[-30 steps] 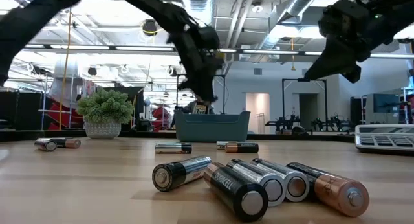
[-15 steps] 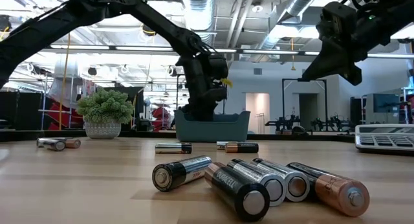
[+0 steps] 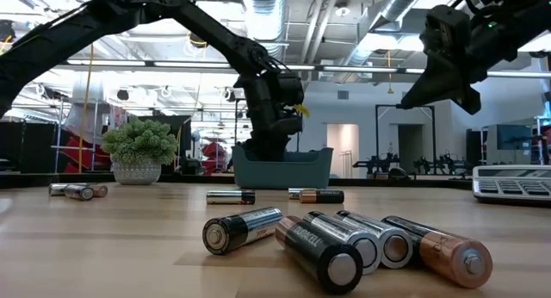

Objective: Sort batteries
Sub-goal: Put the silver battery into the green bin

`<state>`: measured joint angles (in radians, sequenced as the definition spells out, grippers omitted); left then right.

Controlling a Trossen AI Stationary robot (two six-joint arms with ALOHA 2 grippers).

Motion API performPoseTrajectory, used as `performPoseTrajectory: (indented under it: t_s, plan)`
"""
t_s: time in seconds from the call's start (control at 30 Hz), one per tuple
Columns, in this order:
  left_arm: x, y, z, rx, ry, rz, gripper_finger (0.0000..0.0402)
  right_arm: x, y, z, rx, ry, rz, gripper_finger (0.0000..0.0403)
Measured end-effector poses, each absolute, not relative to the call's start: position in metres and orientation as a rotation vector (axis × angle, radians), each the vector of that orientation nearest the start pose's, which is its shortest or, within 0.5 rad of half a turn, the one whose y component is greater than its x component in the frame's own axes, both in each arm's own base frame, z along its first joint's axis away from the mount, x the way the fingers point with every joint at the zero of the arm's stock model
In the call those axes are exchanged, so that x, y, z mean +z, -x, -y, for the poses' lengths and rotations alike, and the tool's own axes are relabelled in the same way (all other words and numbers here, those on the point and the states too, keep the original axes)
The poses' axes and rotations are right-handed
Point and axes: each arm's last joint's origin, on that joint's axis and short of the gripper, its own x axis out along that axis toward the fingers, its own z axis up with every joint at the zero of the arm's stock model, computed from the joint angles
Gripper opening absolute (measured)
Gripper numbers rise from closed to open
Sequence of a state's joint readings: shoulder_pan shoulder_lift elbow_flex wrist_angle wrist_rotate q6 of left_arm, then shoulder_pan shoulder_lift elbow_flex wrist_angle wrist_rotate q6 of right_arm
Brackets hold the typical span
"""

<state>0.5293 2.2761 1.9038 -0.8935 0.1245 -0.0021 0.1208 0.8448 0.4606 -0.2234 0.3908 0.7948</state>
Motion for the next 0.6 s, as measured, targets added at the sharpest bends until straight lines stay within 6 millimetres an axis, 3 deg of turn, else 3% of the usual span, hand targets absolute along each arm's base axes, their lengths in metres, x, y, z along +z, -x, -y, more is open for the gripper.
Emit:
performPoseTrajectory:
  t_s: [0.23,0.43,0.6]
  plan:
    - [0.188,-0.404,-0.23,0.364,0.439,-1.212,0.0082,0.211,-0.172,-0.009,-0.482,-0.614,-0.448,0.0]
    - [0.235,-0.399,-0.213,0.344,0.394,-1.126,0.0083,0.211,-0.172,-0.009,-0.482,-0.615,-0.447,0.0]
    - [0.286,-0.389,-0.181,0.307,0.357,-1.055,0.0083,0.211,-0.172,-0.009,-0.502,-0.692,-0.429,0.0]
